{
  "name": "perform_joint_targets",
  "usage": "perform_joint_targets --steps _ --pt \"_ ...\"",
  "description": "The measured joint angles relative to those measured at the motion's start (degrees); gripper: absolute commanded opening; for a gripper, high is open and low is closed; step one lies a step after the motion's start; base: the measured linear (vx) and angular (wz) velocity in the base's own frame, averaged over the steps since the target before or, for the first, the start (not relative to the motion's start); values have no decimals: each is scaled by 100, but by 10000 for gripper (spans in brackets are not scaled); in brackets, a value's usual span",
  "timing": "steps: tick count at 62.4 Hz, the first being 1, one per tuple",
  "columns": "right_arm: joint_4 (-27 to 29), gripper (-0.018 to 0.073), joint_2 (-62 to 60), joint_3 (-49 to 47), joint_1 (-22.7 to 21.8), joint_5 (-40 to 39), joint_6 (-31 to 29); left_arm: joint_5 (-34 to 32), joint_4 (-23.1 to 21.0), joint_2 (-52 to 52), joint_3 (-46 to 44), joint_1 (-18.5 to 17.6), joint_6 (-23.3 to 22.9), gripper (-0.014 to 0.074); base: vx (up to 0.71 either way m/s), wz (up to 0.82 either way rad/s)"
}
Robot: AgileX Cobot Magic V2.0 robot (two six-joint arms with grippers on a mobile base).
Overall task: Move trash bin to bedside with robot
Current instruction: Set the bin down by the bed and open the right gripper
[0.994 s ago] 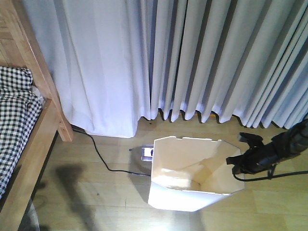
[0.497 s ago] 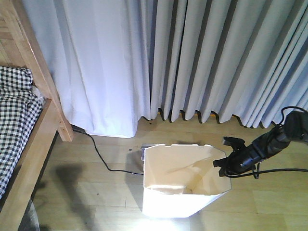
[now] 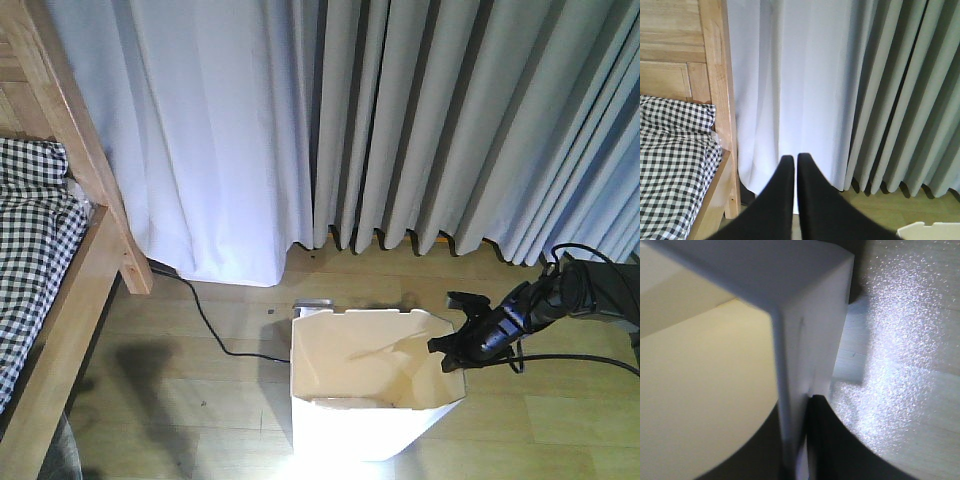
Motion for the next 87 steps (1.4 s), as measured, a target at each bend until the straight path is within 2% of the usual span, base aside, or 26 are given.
perform_joint_targets --steps 9,26,49,72,87 --pt "-81 27 79 -156 0 -76 27 0 0 0 0 0 0 -6 0 0" --pt "-204 33 302 -672 -6 160 541 0 0 0 0 0 0 -6 0 0" --pt "-288 65 366 -846 -6 320 541 0 0 0 0 0 0 -6 0 0" --pt "-216 161 373 -857 -6 369 533 0 0 0 0 0 0 -6 0 0" --pt "-186 284 407 -964 0 451 505 0 0 0 0 0 0 -6 0 0"
